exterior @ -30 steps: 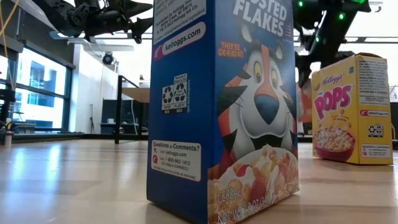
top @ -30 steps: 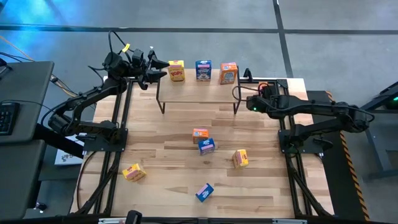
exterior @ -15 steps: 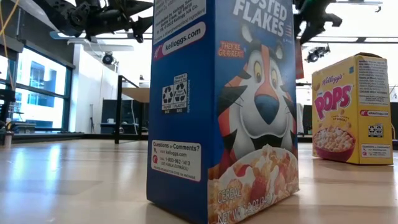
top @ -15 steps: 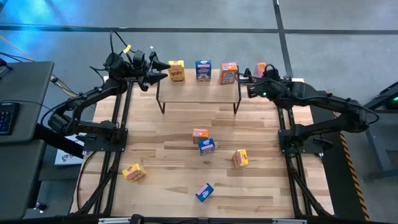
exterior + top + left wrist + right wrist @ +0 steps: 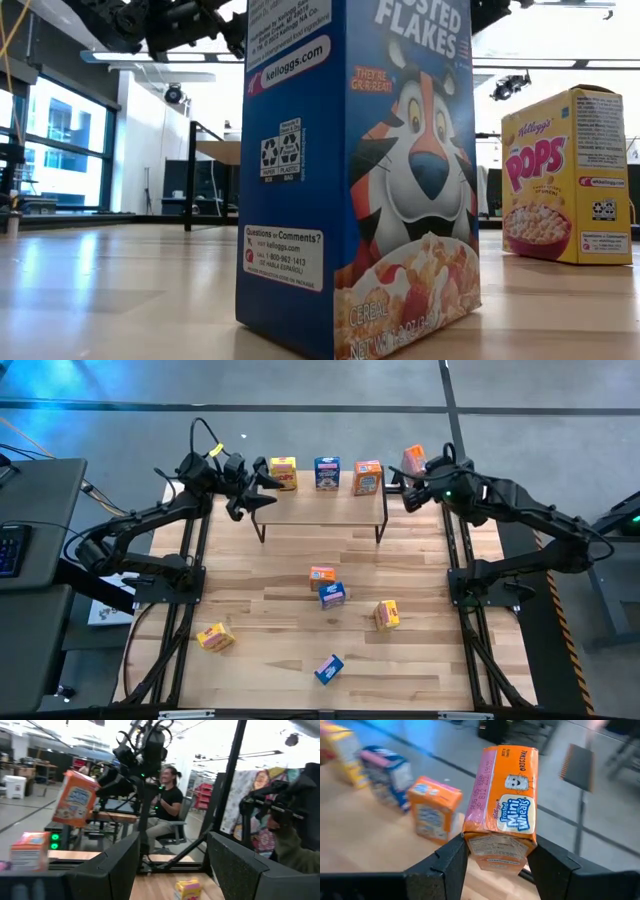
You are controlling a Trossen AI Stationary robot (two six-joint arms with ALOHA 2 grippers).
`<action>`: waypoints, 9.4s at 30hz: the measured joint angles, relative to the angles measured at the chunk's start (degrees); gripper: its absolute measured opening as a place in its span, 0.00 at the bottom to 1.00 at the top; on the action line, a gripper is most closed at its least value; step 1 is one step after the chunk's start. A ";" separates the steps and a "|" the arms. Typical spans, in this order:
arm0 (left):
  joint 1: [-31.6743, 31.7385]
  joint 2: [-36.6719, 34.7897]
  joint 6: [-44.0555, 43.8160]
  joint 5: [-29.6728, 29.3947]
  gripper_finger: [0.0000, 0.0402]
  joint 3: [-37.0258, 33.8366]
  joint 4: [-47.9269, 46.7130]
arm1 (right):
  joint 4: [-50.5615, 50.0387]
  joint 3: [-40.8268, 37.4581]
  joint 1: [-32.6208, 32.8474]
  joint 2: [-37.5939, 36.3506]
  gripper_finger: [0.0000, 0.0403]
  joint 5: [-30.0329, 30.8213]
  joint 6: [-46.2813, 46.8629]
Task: Stack cereal on shelf
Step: Put the top orange box on the shelf aligned with the other orange cereal box, then put the left yellow cereal box on the shelf aligned with the other yellow cereal box
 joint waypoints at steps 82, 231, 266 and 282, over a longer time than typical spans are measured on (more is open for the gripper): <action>-4.61 0.00 0.08 -0.04 0.56 0.00 0.00 | 4.17 2.70 -29.24 19.98 0.45 -69.91 -55.81; -4.61 0.00 0.06 -0.44 0.56 0.00 0.00 | 29.27 -12.42 -6.13 17.38 0.54 -37.00 -18.82; -4.84 0.00 0.87 -5.21 0.56 0.00 0.04 | 18.00 -5.86 -0.07 10.55 0.54 -36.06 -20.31; -6.18 0.02 -0.46 -5.09 0.56 0.00 0.02 | 8.83 -5.86 7.87 0.71 0.54 -22.99 -15.62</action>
